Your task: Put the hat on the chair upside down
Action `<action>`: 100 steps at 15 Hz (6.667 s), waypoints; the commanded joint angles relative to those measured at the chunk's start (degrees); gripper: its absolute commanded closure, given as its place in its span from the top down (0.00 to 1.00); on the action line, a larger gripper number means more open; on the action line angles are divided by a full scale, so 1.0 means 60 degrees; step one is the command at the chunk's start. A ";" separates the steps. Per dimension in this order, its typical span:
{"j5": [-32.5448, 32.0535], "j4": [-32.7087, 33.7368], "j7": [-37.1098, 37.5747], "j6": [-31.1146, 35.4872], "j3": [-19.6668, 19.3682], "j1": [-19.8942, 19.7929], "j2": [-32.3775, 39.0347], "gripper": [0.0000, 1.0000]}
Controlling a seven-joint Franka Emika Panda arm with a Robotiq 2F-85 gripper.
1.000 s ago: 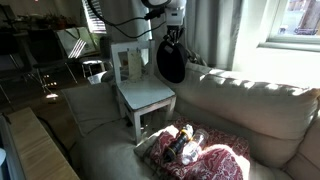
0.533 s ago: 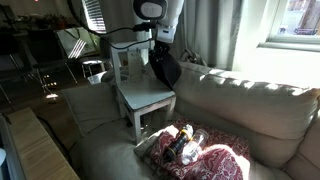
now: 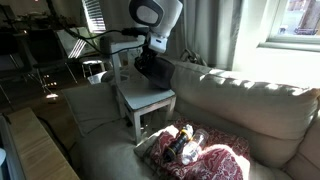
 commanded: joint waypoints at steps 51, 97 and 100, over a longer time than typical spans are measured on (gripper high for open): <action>0.3065 0.0523 -0.1849 -0.0889 -0.0924 -0.0549 0.2579 1.00; -0.1495 0.0855 -0.3828 -0.0504 -0.1782 0.1414 0.0142 0.01; -0.3369 0.0962 -0.3441 -0.0599 -0.1651 0.1530 -0.0430 0.01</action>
